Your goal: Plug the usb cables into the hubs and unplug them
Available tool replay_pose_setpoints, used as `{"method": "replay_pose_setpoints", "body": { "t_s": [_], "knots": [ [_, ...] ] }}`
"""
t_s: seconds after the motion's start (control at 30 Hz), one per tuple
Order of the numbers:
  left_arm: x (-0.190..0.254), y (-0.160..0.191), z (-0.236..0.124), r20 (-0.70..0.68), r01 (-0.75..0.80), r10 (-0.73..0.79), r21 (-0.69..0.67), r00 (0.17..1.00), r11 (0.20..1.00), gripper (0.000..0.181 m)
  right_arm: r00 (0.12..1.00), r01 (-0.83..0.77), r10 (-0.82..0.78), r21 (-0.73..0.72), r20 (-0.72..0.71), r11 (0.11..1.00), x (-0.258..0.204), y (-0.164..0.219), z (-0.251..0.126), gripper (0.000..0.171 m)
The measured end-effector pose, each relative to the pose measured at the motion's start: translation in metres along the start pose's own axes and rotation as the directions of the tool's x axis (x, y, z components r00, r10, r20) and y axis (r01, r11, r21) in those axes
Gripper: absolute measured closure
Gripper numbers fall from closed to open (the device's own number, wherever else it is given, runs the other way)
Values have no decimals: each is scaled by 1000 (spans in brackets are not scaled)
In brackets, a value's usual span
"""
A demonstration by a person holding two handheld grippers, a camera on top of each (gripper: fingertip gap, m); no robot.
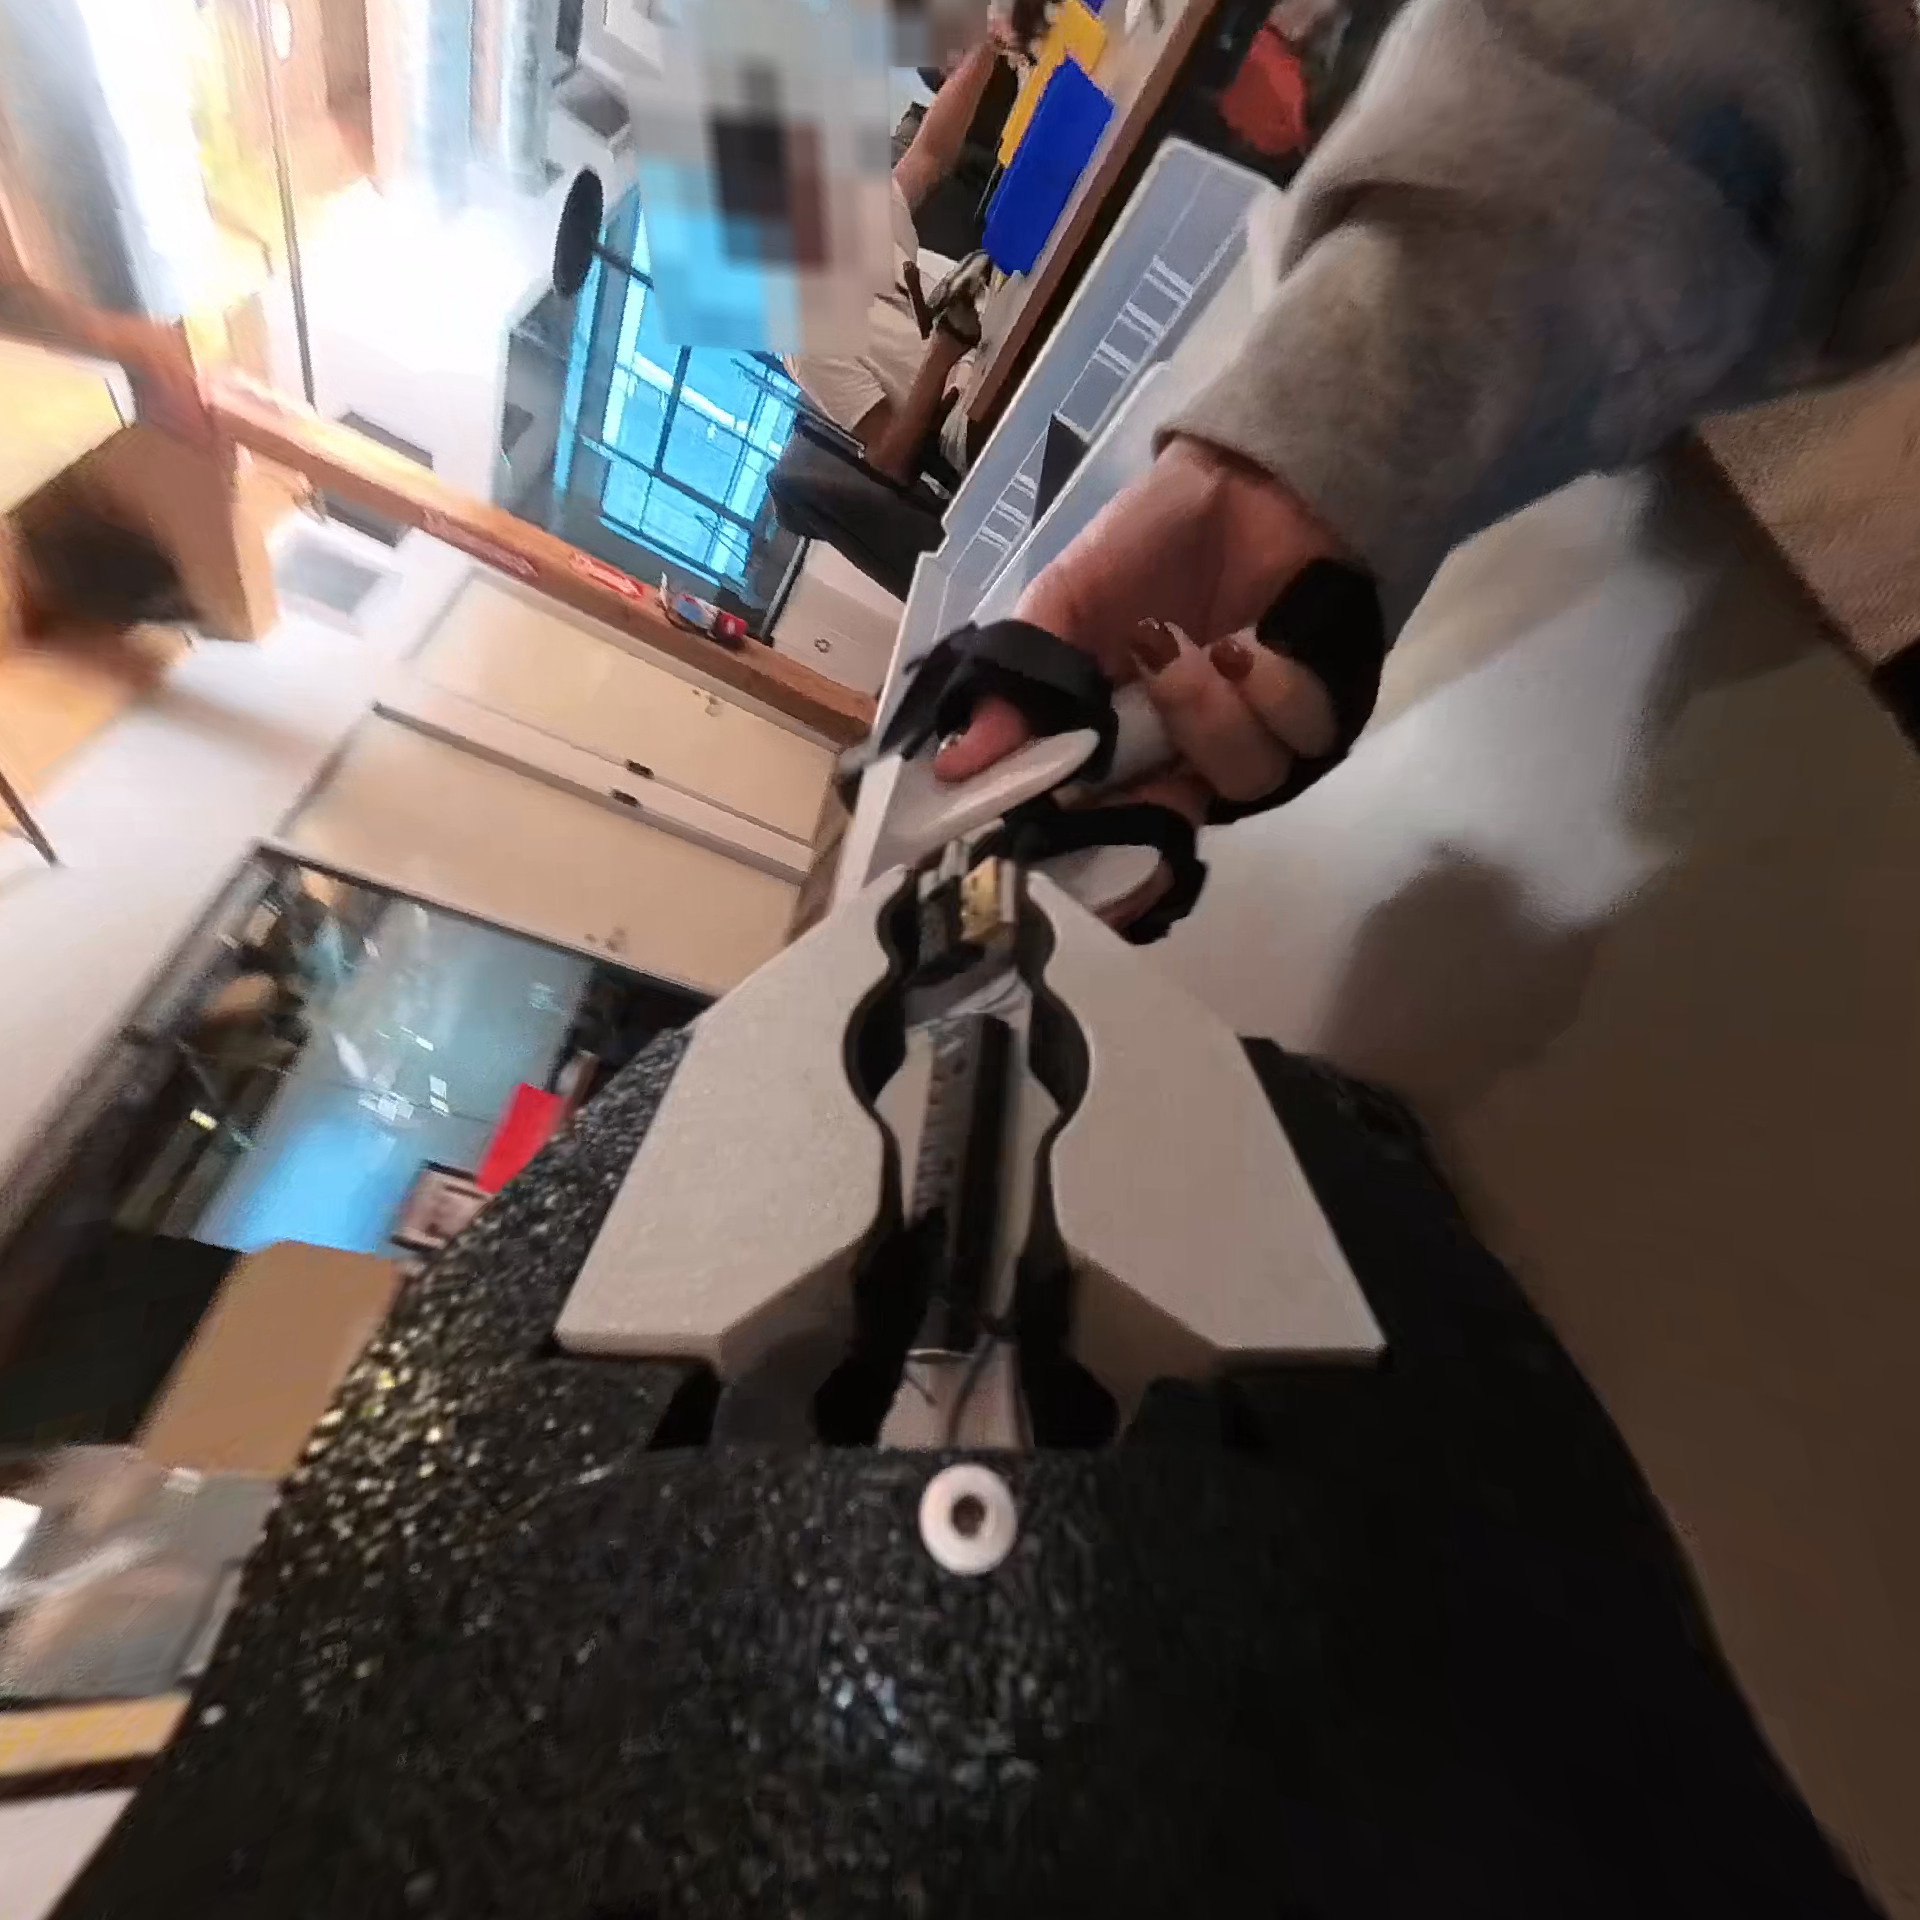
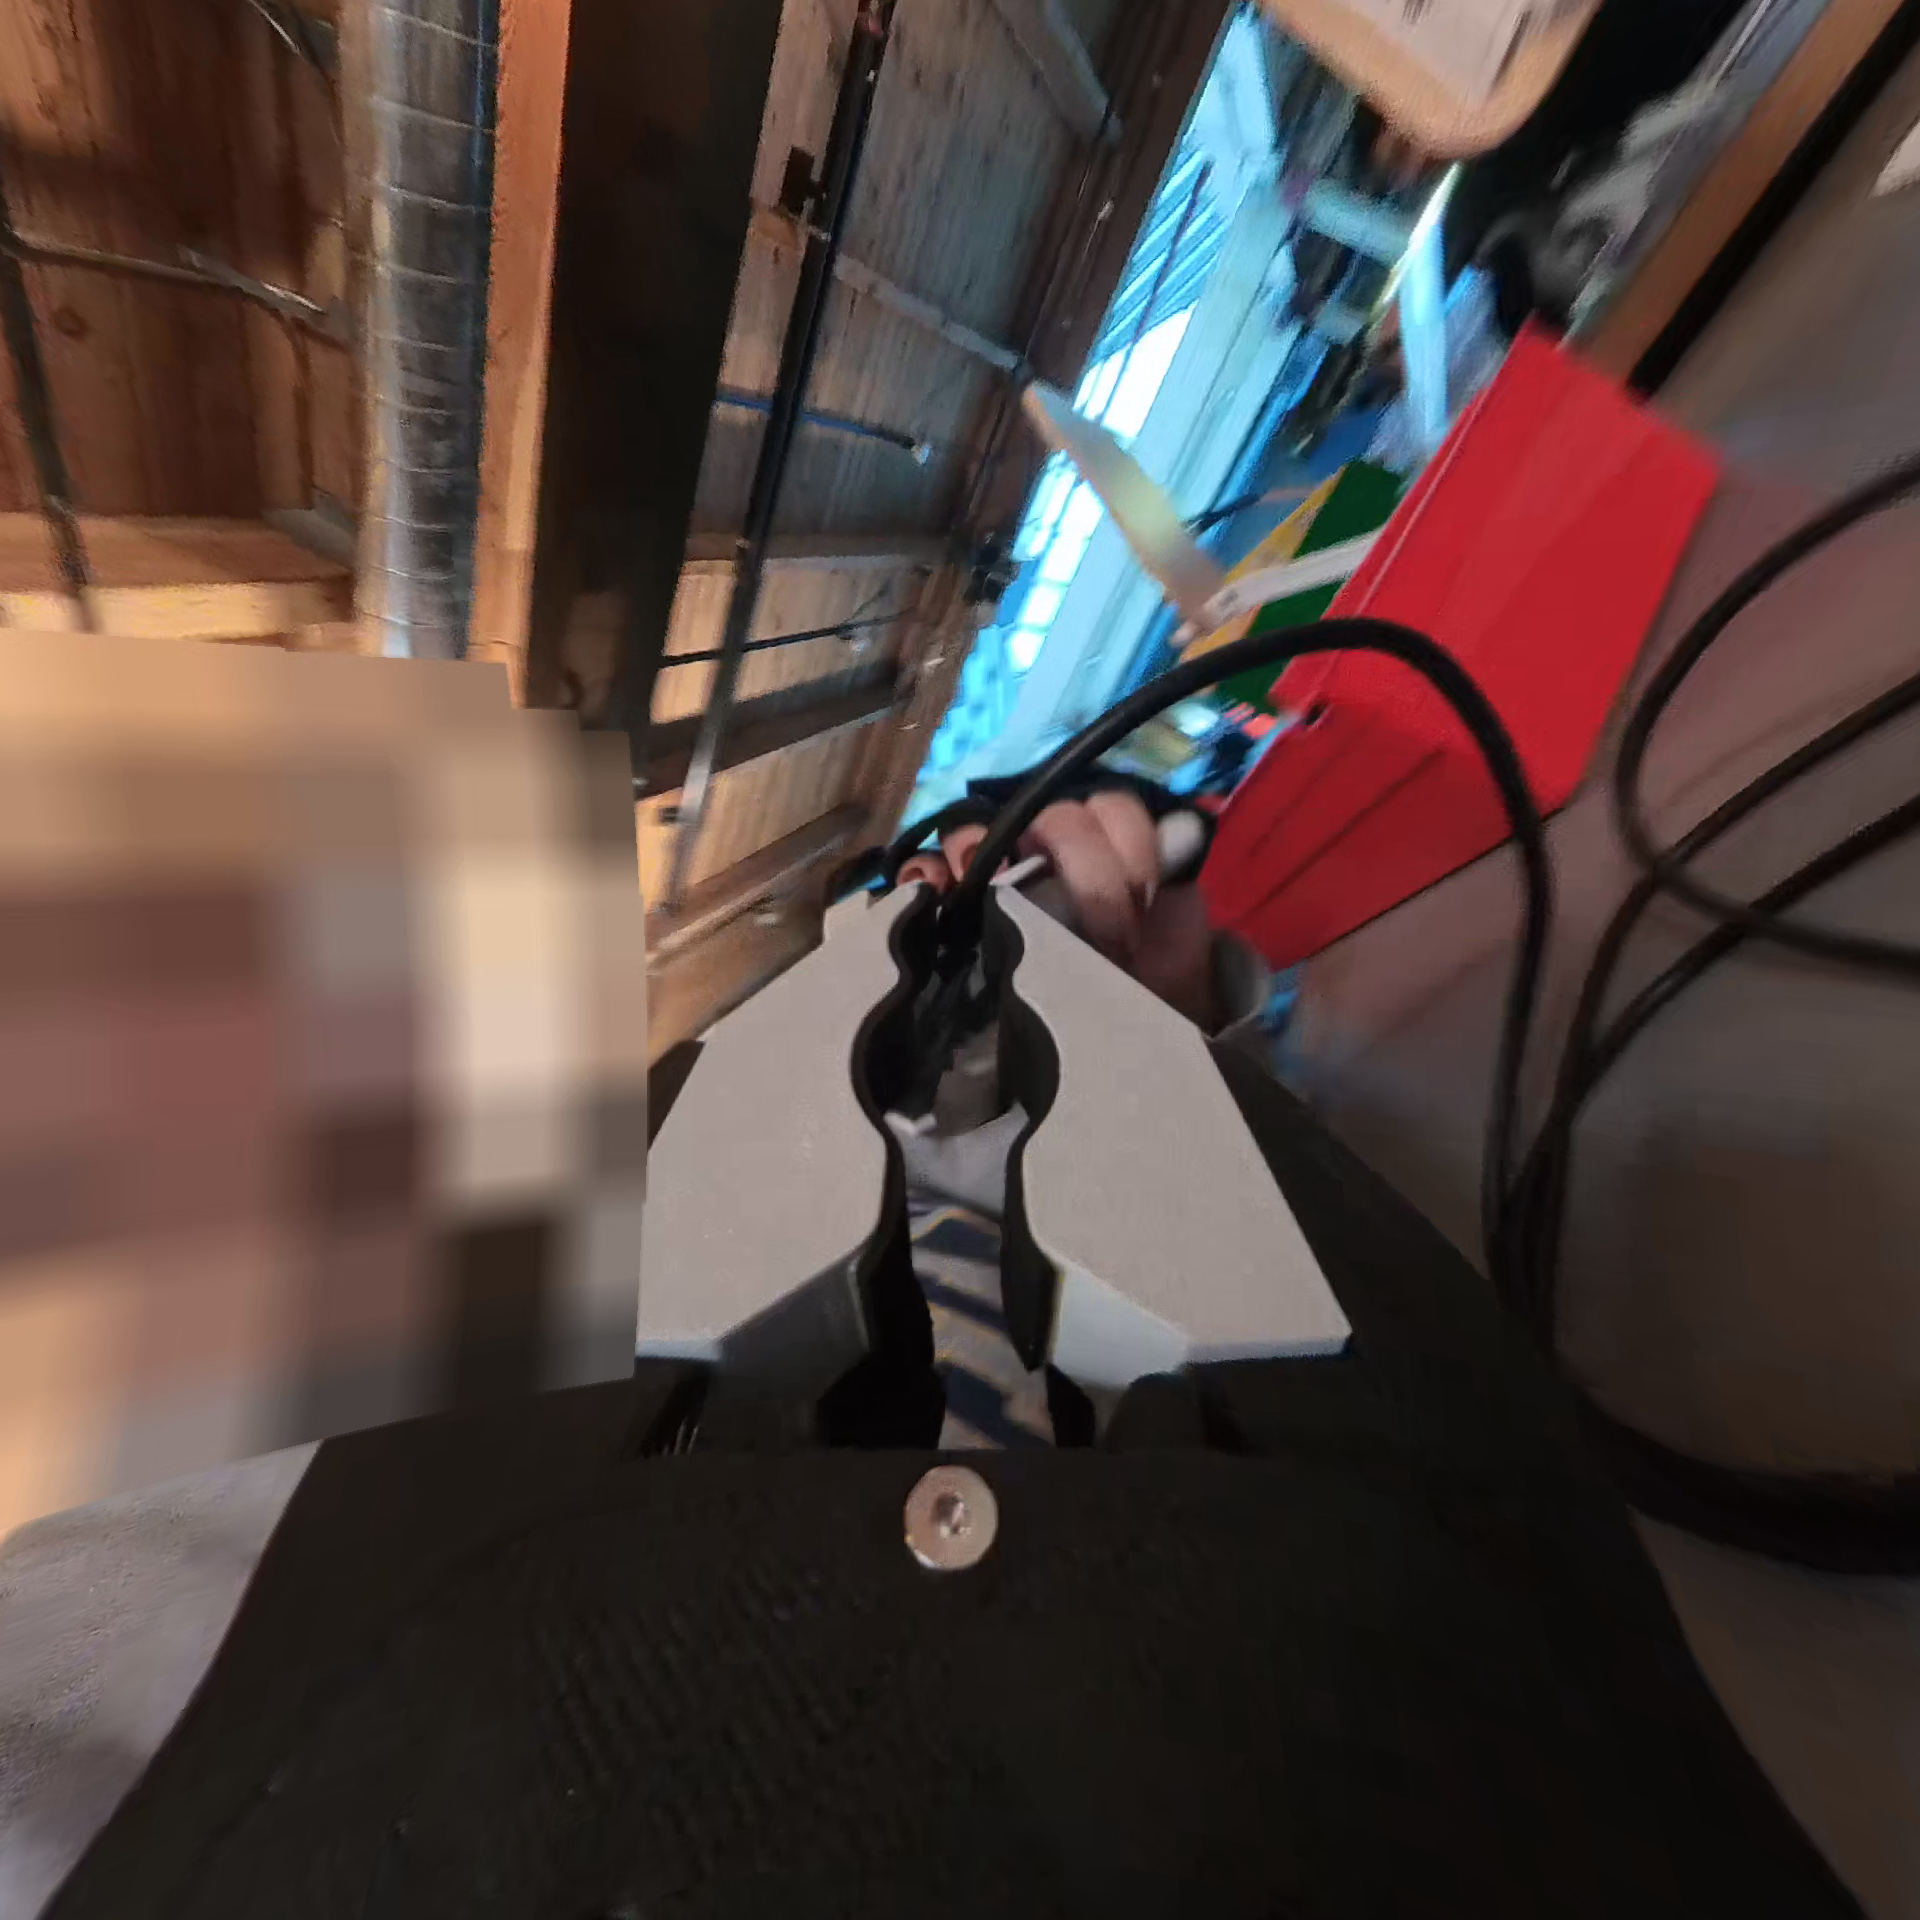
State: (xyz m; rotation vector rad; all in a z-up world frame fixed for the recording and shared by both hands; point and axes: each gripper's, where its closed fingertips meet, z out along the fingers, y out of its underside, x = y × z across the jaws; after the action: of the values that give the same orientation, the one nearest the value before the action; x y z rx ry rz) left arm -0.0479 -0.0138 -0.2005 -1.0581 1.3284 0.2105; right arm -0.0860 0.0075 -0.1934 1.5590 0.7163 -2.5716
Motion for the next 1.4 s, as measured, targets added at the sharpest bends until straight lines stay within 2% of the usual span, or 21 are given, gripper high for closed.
{"method": "replay_pose_setpoints", "body": {
  "t_s": [0.03, 0.1, 0.17, 0.23, 0.3, 0.37, 0.43, 0.53, 0.57, 0.63, 0.7, 0.83, 0.97, 1.07, 1.17, 1.2, 1.23, 1.27, 1.3, 1.37, 1.4],
  "knots": [
    [-1, 4, 1, 5, 92, -92, 5, 996, 996, 153, 994, 95, -94, 18, -58, 995, 2, -6, -2, 166],
    [-5, 9, 0, 16, 314, -314, 38, 949, 949, 137, 933, 317, -307, 23, -188, 948, 3, -18, -7, 167],
    [-13, 18, 1, 21, 550, -553, 70, 833, 832, 123, 827, 512, -493, -1, -268, 859, -6, -27, -8, 166],
    [-17, 28, 5, -13, 770, -772, 88, 635, 632, 113, 714, 650, -627, -39, -313, 759, -15, -30, -6, 167],
    [-16, 28, 10, -122, 904, -897, 114, 425, 413, 115, 658, 710, -689, -52, -304, 702, -25, -28, 1, 167],
    [-16, 21, 13, -266, 966, -931, 128, 250, 223, 126, 653, 723, -709, -58, -268, 688, -30, -24, 8, 166],
    [-17, 9, 14, -407, 989, -906, 125, 119, 74, 133, 655, 725, -715, -62, -245, 685, -30, -20, 13, 166],
    [-18, -3, 10, -525, 990, -849, 140, 56, -21, 159, 661, 724, -716, -58, -226, 687, -32, -18, 15, 166],
    [-19, -2, 10, -522, 987, -851, 156, 61, -25, 167, 660, 726, -718, -58, -221, 686, -33, -17, 16, 166],
    [-18, 0, 10, -513, 986, -856, 164, 71, -16, 167, 640, 737, -731, -83, -236, 671, -32, -16, 16, 166],
    [-16, 6, 11, -465, 986, -879, 164, 104, 29, 167, 619, 737, -736, -121, -274, 665, -27, -18, 13, 166],
    [-12, 29, 15, -242, 962, -934, 139, 263, 235, 168, 587, 681, -720, -255, -369, 686, -13, -19, 1, 148],
    [-6, 37, 20, -100, 898, -892, 69, 440, 435, 168, 523, 634, -747, -399, -410, 662, -2, -13, -3, 153],
    [-7, 36, 22, -64, 868, -866, 62, 496, 493, 168, 469, 614, -782, -484, -411, 623, 3, -8, -4, 165],
    [-3, 31, 24, -87, 863, -859, 33, 505, 505, 168, 390, 617, -848, -582, -358, 530, 2, -2, -7, 165],
    [1, 28, 23, -118, 864, -858, 0, 499, 503, 166, 339, 619, -882, -628, -326, 471, 1, 0, -10, 165],
    [5, 25, 21, -153, 865, -858, -38, 490, 501, 155, 249, 622, -919, -677, -305, 393, -1, -3, -14, 166],
    [9, 21, 17, -195, 858, -850, -65, 490, 510, 154, 130, 615, -956, -734, -264, 286, -4, -8, -20, 166],
    [12, 14, 10, -249, 847, -832, -69, 496, 526, 167, -10, 592, -977, -789, -211, 164, -10, -14, -28, 165],
    [7, 1, -4, -318, 841, -803, -28, 504, 540, 171, -291, 495, -952, -866, -94, -66, -29, -33, -42, 166],
    [3, -7, -13, -357, 842, -784, 12, 508, 540, 181, -423, 441, -906, -882, -37, -170, -43, -42, -45, 165]
  ]
}}
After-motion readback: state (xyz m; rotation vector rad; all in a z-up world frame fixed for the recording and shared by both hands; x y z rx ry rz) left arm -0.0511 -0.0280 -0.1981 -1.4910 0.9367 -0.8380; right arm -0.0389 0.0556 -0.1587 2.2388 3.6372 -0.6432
